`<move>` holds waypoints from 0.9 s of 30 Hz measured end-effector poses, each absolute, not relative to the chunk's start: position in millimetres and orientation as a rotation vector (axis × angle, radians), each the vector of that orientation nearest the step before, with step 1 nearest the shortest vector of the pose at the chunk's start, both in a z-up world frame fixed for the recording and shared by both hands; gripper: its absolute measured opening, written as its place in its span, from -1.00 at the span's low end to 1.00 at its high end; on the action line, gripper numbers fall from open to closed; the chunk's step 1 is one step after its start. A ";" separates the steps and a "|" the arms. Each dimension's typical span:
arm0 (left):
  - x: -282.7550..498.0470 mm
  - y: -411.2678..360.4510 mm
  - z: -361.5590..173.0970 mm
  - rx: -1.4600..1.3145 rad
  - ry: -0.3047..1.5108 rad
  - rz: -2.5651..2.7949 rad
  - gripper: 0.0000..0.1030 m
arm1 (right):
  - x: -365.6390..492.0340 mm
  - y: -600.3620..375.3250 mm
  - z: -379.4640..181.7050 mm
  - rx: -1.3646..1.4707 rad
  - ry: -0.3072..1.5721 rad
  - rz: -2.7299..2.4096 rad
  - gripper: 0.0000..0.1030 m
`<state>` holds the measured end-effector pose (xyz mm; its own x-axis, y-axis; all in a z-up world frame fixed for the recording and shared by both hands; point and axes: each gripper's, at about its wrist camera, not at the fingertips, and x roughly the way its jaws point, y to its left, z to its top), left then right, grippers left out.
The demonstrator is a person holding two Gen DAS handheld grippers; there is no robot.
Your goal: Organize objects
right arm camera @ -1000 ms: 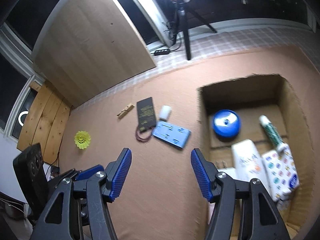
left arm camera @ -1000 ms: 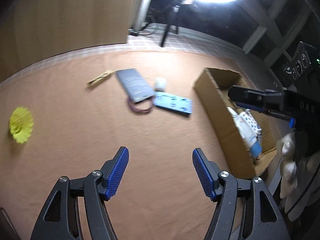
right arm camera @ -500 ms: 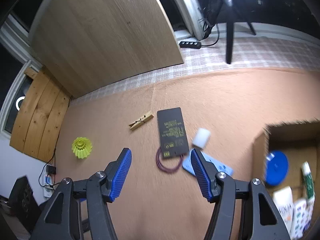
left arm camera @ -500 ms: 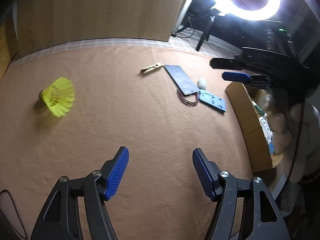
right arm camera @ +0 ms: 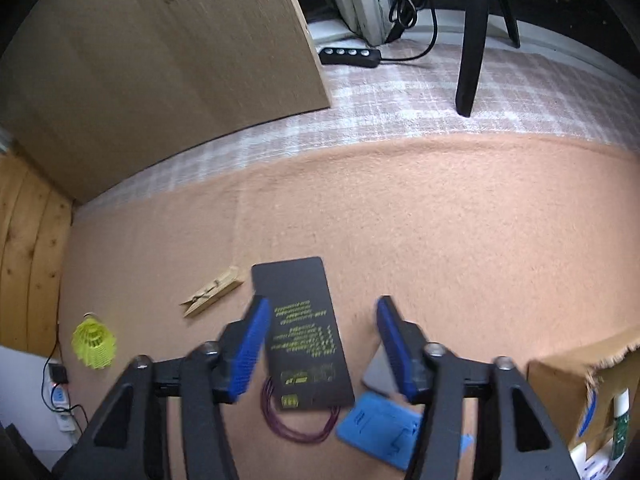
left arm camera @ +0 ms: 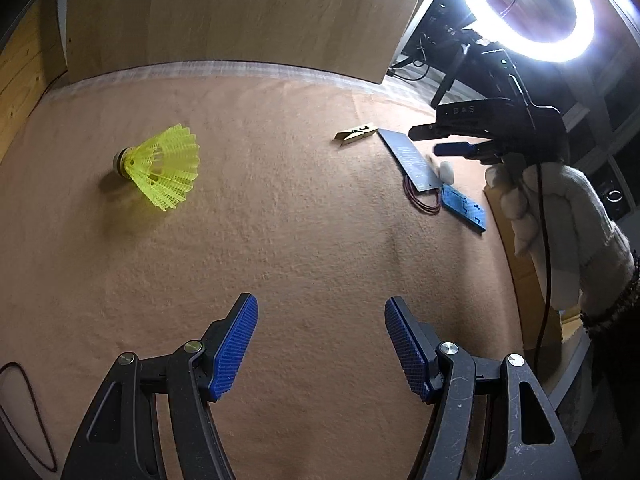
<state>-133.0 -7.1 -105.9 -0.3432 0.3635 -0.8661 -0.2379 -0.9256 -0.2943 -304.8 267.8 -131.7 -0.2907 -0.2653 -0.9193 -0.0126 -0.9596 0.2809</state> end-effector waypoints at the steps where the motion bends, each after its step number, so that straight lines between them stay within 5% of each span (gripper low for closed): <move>1: -133.2 -6.6 -106.8 -1.532 -0.162 2.304 0.35 | -307.5 267.1 -133.8 1.769 -0.361 -2.372 -0.35; 12: -130.4 -13.3 -111.1 -1.554 -0.159 2.303 0.35 | -334.1 258.7 -139.0 1.767 -0.354 -2.426 -0.45; 15: -128.7 -16.4 -114.5 -1.562 -0.165 2.300 0.35 | -341.2 252.4 -138.1 1.792 -0.269 -2.454 -0.50; 19: -127.2 -17.6 -118.5 -1.567 -0.178 2.294 0.35 | -342.8 225.1 -137.8 1.840 0.068 -2.467 -0.53; 27: -124.5 -23.1 -114.0 -1.537 -0.204 2.291 0.35 | -319.8 220.4 -135.6 1.899 0.131 -2.310 -0.53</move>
